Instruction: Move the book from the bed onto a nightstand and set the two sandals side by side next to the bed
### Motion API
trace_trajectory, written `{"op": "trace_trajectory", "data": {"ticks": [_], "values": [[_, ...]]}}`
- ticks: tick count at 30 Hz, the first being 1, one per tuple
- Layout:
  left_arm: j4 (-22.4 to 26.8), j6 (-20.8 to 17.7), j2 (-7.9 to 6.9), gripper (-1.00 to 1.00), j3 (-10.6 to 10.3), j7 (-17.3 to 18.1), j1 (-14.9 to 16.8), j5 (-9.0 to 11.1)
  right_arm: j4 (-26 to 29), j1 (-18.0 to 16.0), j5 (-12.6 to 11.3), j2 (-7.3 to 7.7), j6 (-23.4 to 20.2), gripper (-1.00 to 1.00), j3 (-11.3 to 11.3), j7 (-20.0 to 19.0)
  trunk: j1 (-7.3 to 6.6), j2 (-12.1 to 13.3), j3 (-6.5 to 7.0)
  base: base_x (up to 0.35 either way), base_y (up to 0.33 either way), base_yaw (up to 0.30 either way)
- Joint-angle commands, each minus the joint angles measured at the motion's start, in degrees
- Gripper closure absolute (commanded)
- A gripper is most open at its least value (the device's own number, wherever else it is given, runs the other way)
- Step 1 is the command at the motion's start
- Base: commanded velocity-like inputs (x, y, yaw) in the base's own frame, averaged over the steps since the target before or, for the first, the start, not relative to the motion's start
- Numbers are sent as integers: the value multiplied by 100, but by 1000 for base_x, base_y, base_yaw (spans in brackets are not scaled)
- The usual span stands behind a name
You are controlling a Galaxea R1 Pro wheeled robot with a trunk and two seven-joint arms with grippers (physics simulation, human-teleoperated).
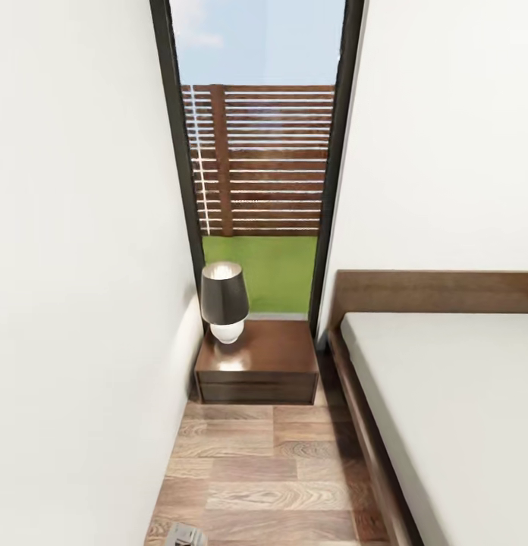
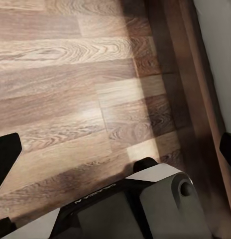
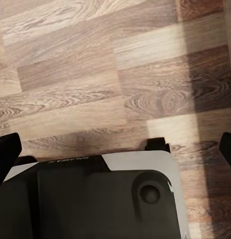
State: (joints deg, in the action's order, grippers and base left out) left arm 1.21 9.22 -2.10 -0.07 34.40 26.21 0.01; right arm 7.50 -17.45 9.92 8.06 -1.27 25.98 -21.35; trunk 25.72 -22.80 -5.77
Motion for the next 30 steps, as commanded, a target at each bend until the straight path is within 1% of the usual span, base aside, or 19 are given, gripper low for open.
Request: {"op": "trace_trajectory", "data": {"ticks": [1, 22, 30], "values": [[-7, 27, -1, -100, -2, 15, 5, -1, 6, -4, 57, -1, -12, -100, 51, -27, 7, -11, -12, 330, 0, 0], [-7, 27, -1, -100, -2, 15, 5, -1, 6, -4, 63, 2, -13, -100, 50, -27, 7, -11, -12, 330, 0, 0], [-5, 27, -1, -100, -2, 15, 6, -1, 6, -4, 63, 2, -12, -100, 48, -27, 7, -11, -12, 288, 0, 0]]}}
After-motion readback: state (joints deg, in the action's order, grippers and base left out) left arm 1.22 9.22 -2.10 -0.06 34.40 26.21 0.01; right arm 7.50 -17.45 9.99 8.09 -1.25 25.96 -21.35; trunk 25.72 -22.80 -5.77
